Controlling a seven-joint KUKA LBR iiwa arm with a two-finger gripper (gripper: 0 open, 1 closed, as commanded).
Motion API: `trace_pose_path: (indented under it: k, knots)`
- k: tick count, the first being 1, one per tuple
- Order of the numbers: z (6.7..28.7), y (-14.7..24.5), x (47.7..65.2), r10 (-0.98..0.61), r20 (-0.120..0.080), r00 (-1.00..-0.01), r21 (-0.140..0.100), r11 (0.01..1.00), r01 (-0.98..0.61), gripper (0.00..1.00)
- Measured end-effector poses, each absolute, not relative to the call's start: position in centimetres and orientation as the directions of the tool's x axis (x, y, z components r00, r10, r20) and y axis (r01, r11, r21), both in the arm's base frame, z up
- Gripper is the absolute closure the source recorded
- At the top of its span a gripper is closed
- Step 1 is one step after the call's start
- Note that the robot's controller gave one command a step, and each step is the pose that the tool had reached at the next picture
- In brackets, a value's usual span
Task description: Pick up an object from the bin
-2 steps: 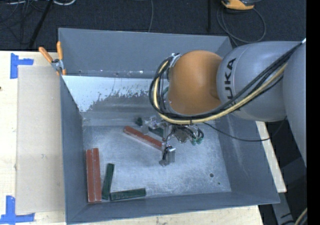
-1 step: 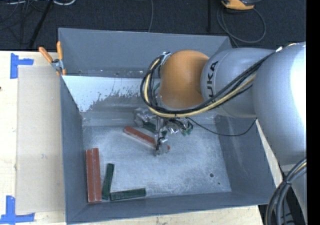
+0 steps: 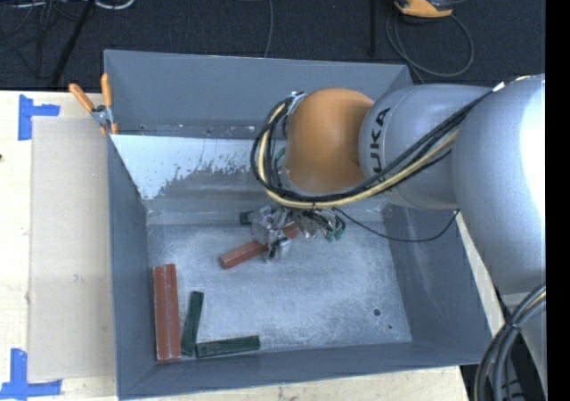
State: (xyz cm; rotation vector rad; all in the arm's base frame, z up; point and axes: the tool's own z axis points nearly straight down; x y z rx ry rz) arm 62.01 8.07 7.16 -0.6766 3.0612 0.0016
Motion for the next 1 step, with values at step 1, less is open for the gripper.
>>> trace_pose_path:
  k: [1]
  knots:
    - [21.09,9.08,60.96,-0.643,-0.008,-0.766,-0.004,0.766,-0.643,1.0]
